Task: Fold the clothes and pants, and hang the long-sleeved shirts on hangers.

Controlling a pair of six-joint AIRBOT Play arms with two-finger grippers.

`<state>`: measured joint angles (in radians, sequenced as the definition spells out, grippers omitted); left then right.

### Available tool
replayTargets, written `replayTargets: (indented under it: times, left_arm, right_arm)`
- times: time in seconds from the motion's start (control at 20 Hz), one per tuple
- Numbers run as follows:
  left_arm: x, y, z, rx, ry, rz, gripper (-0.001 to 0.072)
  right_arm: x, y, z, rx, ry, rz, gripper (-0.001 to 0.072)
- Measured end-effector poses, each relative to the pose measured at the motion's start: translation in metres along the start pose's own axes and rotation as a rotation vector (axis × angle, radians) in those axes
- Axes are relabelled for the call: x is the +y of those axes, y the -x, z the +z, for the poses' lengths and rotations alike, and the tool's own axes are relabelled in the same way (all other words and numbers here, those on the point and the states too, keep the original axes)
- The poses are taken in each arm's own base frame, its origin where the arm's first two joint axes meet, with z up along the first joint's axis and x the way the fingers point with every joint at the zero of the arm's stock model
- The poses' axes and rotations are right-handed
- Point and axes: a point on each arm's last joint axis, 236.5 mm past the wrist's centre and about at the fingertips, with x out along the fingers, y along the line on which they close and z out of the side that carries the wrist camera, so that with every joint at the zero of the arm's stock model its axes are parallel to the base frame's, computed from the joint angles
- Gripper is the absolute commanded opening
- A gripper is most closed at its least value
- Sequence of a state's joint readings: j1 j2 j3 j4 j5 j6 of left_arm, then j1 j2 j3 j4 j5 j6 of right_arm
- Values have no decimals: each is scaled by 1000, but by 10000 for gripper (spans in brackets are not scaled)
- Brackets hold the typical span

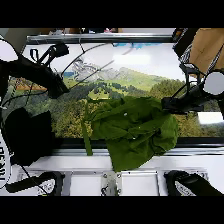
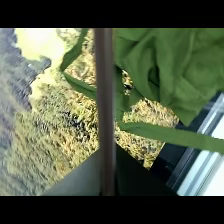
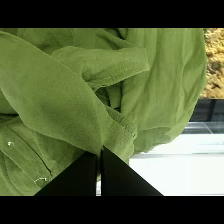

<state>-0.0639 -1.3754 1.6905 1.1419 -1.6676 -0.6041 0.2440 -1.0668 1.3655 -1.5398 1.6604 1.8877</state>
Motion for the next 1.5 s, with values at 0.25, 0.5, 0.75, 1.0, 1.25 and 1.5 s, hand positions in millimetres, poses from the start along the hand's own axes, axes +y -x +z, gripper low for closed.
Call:
replayTargets:
  times: [0.25,0.5,0.75,1.0,1.25,1.5]
  left_arm:
    - [-22,8,9,-90,-228,-106,12]
    - [-35,2,-5,-95,-293,-207,11]
    - [-56,-30,-32,-87,-325,-348,11]
    - [-74,-63,-51,-81,-320,-436,11]
    - [-90,-89,-55,-80,-365,-476,12]
    - [-95,-107,-43,-84,-412,-447,13]
  right_arm:
    - [0,0,0,0,0,0,11]
    - [0,0,0,0,0,0,12]
    - [0,0,0,0,0,0,12]
    - [0,0,0,0,0,0,11]
    - [7,7,0,-4,34,30,11]
    - [11,33,3,-36,56,49,11]
